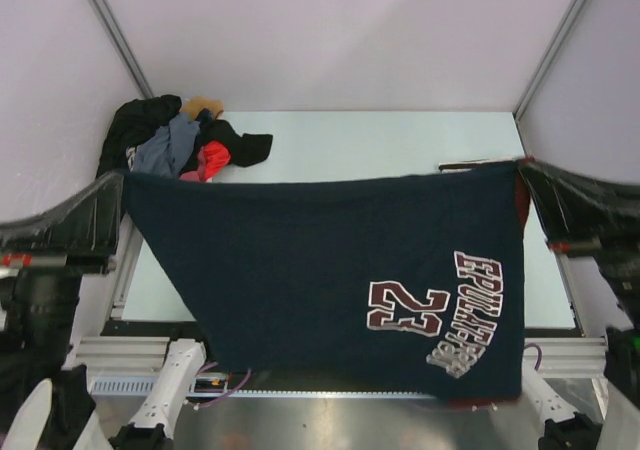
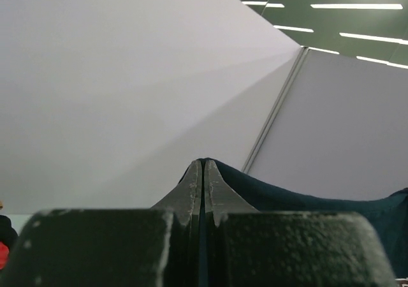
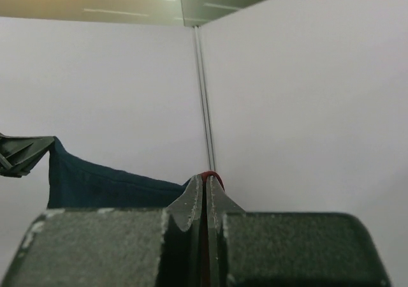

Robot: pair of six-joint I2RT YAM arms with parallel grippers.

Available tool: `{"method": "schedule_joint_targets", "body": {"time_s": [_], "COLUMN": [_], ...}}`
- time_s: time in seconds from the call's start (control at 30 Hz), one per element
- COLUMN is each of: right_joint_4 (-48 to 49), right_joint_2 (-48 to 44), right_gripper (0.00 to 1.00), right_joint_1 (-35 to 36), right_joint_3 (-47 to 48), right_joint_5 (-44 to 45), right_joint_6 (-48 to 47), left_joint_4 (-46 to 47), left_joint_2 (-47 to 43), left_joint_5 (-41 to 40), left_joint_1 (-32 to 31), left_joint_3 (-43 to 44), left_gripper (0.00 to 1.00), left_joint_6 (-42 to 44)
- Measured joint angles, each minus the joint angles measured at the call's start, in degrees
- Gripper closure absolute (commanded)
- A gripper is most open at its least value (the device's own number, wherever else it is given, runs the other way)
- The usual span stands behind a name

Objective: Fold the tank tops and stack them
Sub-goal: Flatten the tank top out, then fold the tank top

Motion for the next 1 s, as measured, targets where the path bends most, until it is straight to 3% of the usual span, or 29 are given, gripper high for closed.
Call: {"method": "schedule_joint_targets", "body": {"time_s": [0.13,0.4,0.53,0.67,1.0], "right_joint_4": [0.4,11.1,15.1,20.9,28.8], "right_joint_2": [9.5,35.8,47.4,58.6,89.2], "right_gripper": [1.00,1.00,1.00,1.00,1.00], "right_joint_1": [0.0,-2.1,-4.9,-6.3,-6.7], "right_joint_3": [0.1,-16.5,-22.8,-19.6,7.7], "right_joint_5": [1.3,3.5,3.6,3.0,0.6], "right_joint_6": [0.7,5.1,8.6,11.1,15.3], "left_joint_4": [3.8,18.9,23.2,31.3,40.9], "left_joint_2": [7.9,32.7,42.1,49.6,75.3], "left_joint_5": [0.5,0.4,-1.6,-3.8,-4.9], "left_joint_1": [0.0,0.0,0.0,0.0,0.0], "left_joint_3": [-2.6,-28.1,-35.9,-35.5,-17.3], "left_gripper": [1.00,1.00,1.00,1.00,1.00], "left_joint_6": [0.2,-1.1,-2.1,-3.1,-3.8]}}
